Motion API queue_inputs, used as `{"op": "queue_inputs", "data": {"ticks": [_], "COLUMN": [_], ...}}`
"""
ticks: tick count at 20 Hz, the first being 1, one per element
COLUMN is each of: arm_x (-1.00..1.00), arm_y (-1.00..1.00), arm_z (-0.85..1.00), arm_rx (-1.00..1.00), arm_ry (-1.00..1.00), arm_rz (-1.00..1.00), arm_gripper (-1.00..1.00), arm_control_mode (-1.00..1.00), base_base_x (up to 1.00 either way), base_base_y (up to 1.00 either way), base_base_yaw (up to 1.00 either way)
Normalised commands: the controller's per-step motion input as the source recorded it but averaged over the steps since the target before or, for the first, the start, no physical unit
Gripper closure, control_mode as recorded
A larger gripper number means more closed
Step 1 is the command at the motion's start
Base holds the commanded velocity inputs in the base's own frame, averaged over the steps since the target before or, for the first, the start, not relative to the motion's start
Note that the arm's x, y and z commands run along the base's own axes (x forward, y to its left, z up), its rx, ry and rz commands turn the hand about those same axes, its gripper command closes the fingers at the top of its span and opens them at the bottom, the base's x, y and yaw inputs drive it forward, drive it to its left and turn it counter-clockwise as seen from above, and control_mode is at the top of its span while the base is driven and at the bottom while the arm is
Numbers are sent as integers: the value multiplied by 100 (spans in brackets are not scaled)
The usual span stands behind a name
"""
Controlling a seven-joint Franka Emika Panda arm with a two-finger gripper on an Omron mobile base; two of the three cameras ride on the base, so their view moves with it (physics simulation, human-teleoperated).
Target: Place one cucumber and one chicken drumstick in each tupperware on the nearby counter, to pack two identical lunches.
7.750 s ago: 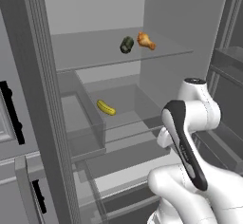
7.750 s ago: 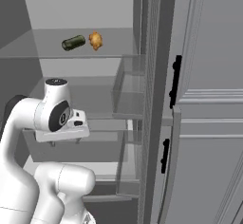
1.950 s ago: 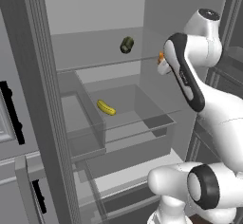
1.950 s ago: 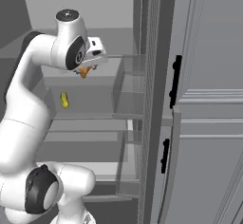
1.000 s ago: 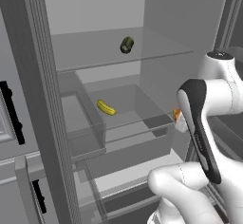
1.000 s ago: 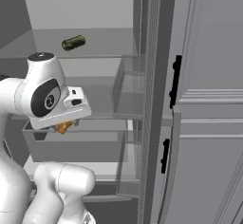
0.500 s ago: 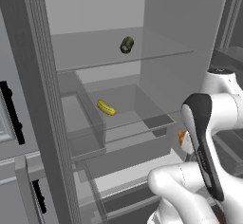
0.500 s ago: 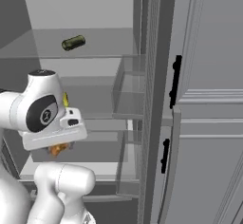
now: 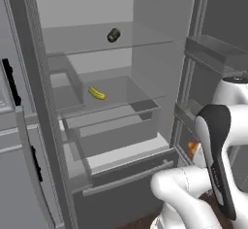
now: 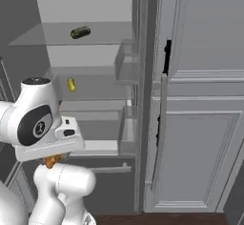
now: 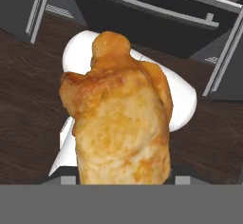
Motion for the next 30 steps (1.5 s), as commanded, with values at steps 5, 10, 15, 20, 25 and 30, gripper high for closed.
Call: {"op": "queue_inputs", "data": {"ticks": [5, 10, 15, 20, 25, 30], "arm_x": [0, 0, 0, 0, 0, 0], "arm_y": [0, 0, 0, 0, 0, 0], "arm_z": [0, 0, 0, 0, 0, 0], "arm_rx": [0, 0, 0, 0, 0, 0], "arm_ry": [0, 0, 0, 0, 0, 0], "arm_rz": [0, 0, 0, 0, 0, 0], "arm_gripper": [100, 100, 100, 100, 100, 100], "arm_control_mode": [100, 100, 100, 100, 100, 100], "base_base_x": [-100, -44, 0, 0, 0, -72], "base_base_y": [-37, -91, -100, -97, -88, -49], "base_base_yaw": [-9, -43, -54, -55, -57, -47]}}
